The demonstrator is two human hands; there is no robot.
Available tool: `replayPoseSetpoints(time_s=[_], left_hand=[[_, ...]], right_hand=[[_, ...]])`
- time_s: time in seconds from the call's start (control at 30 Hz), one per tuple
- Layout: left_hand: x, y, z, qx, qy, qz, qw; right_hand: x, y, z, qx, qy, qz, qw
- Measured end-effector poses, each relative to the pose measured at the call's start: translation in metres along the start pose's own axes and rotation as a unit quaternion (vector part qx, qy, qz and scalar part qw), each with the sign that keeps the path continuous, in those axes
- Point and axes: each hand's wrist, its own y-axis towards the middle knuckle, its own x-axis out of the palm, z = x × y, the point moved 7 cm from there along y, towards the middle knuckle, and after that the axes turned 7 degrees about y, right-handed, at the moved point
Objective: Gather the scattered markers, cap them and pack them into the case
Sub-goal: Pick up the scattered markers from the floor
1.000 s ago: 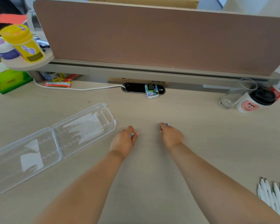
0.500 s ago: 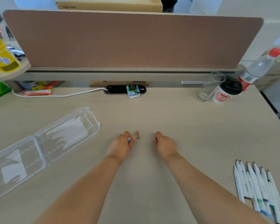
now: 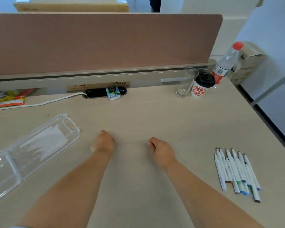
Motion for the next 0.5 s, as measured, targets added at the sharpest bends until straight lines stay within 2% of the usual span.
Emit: replayPoseSetpoints(time_s=[0.23,0.5], left_hand=[[0.001,-0.006,-0.018,-0.032,-0.145,0.001,0.989],[0.004,-0.017,-0.033,-0.009,-0.079,-0.035,0.996]], right_hand=[[-0.003,-0.006,0.001,-0.001,0.016,0.021,1.0],[0.009,-0.012,-0.008,-0.01,0.03,0.006,0.999]])
